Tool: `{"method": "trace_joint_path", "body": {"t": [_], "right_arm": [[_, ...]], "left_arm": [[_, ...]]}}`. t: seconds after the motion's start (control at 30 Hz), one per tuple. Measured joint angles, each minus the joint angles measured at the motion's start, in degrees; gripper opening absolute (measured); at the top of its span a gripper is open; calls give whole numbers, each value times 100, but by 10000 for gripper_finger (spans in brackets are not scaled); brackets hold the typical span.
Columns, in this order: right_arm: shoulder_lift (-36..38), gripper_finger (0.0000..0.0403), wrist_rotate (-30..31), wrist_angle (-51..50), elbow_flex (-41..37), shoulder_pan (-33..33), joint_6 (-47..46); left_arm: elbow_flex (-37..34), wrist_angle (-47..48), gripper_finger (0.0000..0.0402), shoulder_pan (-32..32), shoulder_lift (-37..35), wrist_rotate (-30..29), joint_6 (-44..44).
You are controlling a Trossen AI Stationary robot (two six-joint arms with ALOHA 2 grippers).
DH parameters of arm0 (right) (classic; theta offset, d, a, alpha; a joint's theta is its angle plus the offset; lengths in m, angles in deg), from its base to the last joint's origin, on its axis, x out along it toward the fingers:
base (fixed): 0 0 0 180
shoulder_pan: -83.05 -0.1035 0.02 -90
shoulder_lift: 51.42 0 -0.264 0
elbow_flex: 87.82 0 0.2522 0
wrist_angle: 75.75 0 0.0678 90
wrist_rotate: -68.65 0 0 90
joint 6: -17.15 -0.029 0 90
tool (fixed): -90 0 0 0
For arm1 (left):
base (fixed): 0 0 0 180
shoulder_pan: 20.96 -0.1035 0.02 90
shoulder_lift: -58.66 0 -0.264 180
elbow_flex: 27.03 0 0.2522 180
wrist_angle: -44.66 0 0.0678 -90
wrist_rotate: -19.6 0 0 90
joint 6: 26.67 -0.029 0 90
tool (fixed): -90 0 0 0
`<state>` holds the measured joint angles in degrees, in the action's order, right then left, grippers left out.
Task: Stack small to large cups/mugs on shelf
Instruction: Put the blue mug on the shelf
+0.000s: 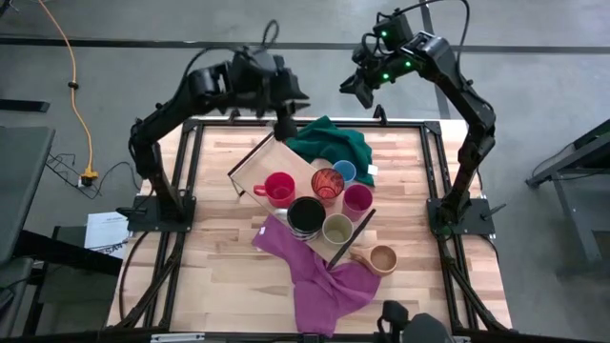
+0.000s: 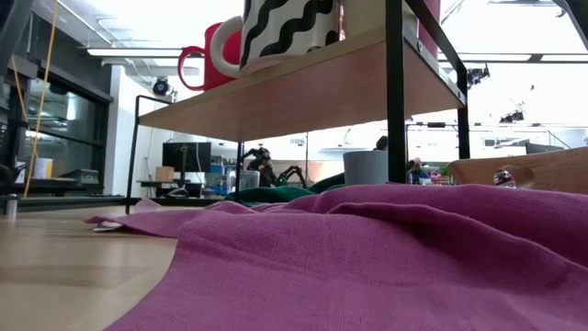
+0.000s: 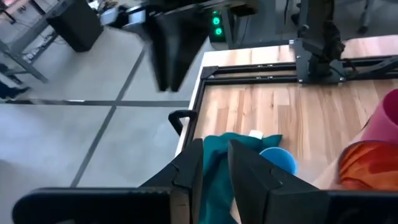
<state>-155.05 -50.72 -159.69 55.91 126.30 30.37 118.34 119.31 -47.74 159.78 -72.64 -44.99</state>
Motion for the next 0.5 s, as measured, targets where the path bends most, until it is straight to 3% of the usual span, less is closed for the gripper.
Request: {"method": "trace_joint_path", "body": {"t": [0.27,0.5], "right_arm": [[-4,69,34,-146,-743,115,-515],[-7,69,32,-147,-1596,137,-813]], "left_arm": [[-4,-194,65,-1172,0,1534,-440],[-4,-232,65,-1979,0,2386,-627]]}}
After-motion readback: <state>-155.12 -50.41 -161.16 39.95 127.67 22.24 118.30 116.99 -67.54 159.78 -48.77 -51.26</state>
